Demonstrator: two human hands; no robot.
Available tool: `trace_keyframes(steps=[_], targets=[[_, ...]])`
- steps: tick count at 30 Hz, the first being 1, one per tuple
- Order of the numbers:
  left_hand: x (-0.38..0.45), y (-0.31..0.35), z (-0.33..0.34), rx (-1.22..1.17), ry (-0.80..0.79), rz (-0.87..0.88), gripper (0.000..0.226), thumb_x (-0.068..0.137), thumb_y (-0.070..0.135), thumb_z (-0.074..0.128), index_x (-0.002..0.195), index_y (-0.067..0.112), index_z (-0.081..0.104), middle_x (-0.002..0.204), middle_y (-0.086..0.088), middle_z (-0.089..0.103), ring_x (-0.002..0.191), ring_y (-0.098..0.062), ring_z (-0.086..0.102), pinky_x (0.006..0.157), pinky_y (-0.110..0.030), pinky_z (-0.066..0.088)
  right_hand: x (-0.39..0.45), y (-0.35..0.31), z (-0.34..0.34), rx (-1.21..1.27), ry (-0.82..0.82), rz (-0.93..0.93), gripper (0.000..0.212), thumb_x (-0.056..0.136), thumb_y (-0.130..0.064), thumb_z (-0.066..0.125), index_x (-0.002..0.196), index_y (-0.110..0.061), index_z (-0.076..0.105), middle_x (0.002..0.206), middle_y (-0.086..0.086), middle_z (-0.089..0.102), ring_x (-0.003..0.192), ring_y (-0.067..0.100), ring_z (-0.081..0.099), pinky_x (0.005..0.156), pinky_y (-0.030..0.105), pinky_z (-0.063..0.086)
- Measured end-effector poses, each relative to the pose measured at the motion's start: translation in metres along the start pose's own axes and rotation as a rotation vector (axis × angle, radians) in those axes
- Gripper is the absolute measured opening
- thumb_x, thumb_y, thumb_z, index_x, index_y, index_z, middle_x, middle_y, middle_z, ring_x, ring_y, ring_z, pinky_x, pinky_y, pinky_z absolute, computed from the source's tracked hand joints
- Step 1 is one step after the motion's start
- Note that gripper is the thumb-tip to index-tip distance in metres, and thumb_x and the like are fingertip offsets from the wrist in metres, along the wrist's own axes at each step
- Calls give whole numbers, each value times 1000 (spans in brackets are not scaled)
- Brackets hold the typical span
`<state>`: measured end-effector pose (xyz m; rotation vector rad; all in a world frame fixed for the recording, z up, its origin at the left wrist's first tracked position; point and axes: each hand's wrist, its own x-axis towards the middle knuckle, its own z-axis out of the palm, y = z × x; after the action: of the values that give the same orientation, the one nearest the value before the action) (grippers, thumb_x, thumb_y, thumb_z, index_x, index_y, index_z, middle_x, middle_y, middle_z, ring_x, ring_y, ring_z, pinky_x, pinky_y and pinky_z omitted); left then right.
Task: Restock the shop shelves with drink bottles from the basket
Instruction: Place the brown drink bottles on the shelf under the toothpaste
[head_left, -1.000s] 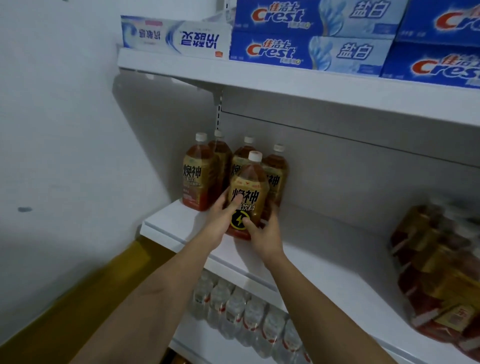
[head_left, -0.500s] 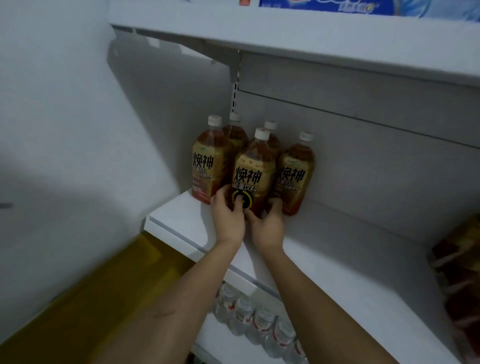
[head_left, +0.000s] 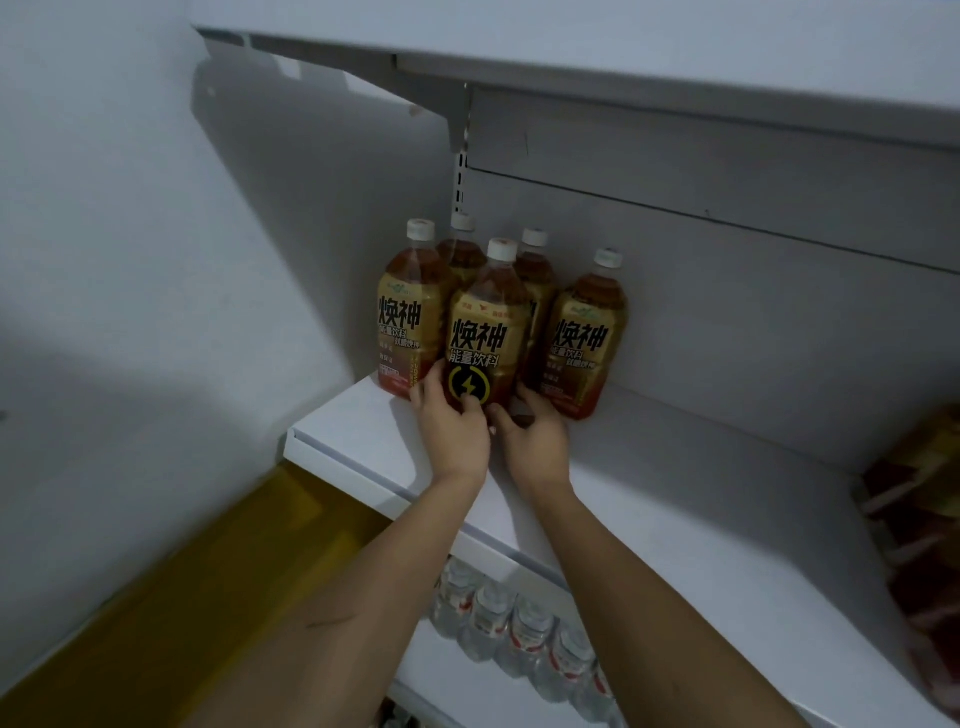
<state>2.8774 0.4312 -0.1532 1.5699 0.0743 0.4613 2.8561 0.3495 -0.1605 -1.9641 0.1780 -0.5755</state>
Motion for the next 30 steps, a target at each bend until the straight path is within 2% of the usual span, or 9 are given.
trace_keyframes(steps=[3, 5, 7, 12, 17, 21, 23, 26, 30], targets=[[-2, 2, -1, 28, 1, -5, 51, 94, -2, 53, 143, 11, 49, 145, -7, 43, 137, -22, 41, 113, -25, 32, -3, -3, -2, -26, -25, 33, 41, 96, -19, 58, 137, -15, 58, 128, 8, 65, 114, 22, 60, 100, 41, 50], [-2, 3, -2, 41, -3, 1, 51, 94, -2, 54, 143, 12, 49, 147, -7, 42, 139, -21, 39, 109, -19, 28, -6, -7, -7, -39, -75, 44, 45, 98, -10, 53, 143, -14, 52, 134, 8, 61, 121, 22, 56, 103, 33, 45], [-2, 3, -3, 45, -15, 7, 52, 94, -2, 54, 144, 12, 48, 148, -8, 41, 140, -23, 38, 111, -22, 27, -11, -10, -11, -93, -137, 23, 45, 98, -4, 50, 141, -14, 53, 132, 7, 61, 120, 21, 55, 98, 25, 41], [-4, 3, -9, 99, -68, -11, 53, 93, -1, 54, 144, 12, 48, 146, -11, 45, 137, -26, 40, 118, -36, 31, -41, -10, -20, -336, -240, -66, 21, 90, -5, 51, 106, -2, 65, 106, 17, 65, 90, 31, 59, 75, 36, 47], [-32, 9, -22, 312, -178, 41, 45, 94, 6, 54, 140, 8, 51, 137, -17, 54, 127, -34, 50, 109, -41, 41, -70, -18, -53, -403, -307, -25, 36, 102, -19, 49, 130, 0, 60, 127, 18, 62, 115, 33, 57, 90, 30, 40], [-82, 18, -40, 637, -366, 129, 49, 100, 20, 49, 146, 6, 43, 142, -18, 52, 133, -34, 44, 111, -40, 32, -100, -16, -81, -439, -326, -67, 24, 100, -14, 49, 78, -9, 56, 77, 5, 55, 76, 24, 46, 69, 28, 29], [-110, 16, -51, 770, -416, 167, 53, 102, 27, 44, 151, 8, 37, 151, -14, 45, 141, -30, 35, 119, -40, 22, -118, -12, -92, -520, -344, -124, 27, 97, -13, 49, 70, -11, 47, 70, 2, 47, 72, 24, 44, 68, 32, 30], [-158, 17, -69, 925, -504, 168, 55, 105, 36, 36, 156, 18, 26, 165, -4, 21, 153, -25, 10, 124, -44, 10, -158, 1, -113, -723, -426, -225, 40, 95, -30, 35, 106, -6, 64, 106, 14, 62, 98, 32, 55, 82, 40, 42], [-225, 30, -90, 1041, -578, 167, 56, 105, 44, 30, 157, 24, 23, 166, 0, 17, 153, -22, 7, 122, -46, 8, -227, 0, -161, -784, -495, -260, 53, 100, -33, 43, 149, -14, 39, 155, 9, 37, 143, 28, 31, 116, 41, 26]])
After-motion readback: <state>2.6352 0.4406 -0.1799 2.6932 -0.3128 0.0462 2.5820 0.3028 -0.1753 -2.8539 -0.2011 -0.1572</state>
